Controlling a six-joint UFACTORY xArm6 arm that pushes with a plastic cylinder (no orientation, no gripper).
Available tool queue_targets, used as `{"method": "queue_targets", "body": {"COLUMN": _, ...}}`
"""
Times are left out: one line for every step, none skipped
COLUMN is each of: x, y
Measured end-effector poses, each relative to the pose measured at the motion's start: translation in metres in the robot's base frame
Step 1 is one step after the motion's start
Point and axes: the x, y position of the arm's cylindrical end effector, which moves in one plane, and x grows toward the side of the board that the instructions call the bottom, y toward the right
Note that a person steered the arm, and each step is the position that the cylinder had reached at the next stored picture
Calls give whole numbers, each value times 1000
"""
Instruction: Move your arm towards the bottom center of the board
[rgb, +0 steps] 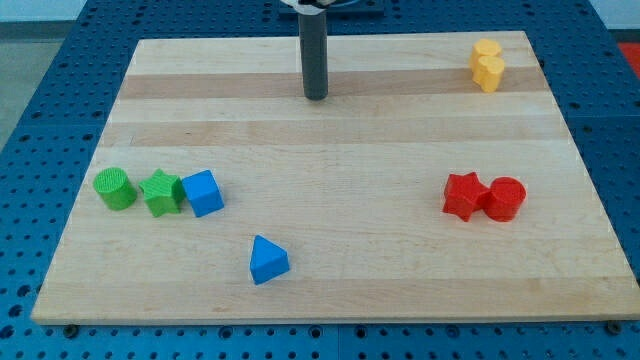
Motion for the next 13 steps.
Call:
{"method": "queue_targets", "body": {"x": 0, "y": 0}}
{"method": "queue_targets", "body": {"x": 0, "y": -2}}
{"method": "queue_targets", "body": {"x": 0, "y": -4}}
{"method": "queue_targets", "body": {"x": 0, "y": -4}}
{"method": "queue_targets", "body": {"x": 0, "y": -4}}
{"method": "queue_targets", "body": {"x": -1, "y": -4}}
{"method": "queue_targets", "body": {"x": 7, "y": -2}}
{"method": "queue_targets", "body": {"x": 58, "y": 6}}
{"method": "queue_targets", "body": {"x": 104, "y": 7}}
{"method": "queue_targets", "body": {"x": 160, "y": 8}}
{"method": "queue_targets", "body": {"x": 204, "y": 8}}
{"method": "queue_targets", "body": {"x": 264, "y": 8}}
{"method": "queue_targets", "body": {"x": 294, "y": 8}}
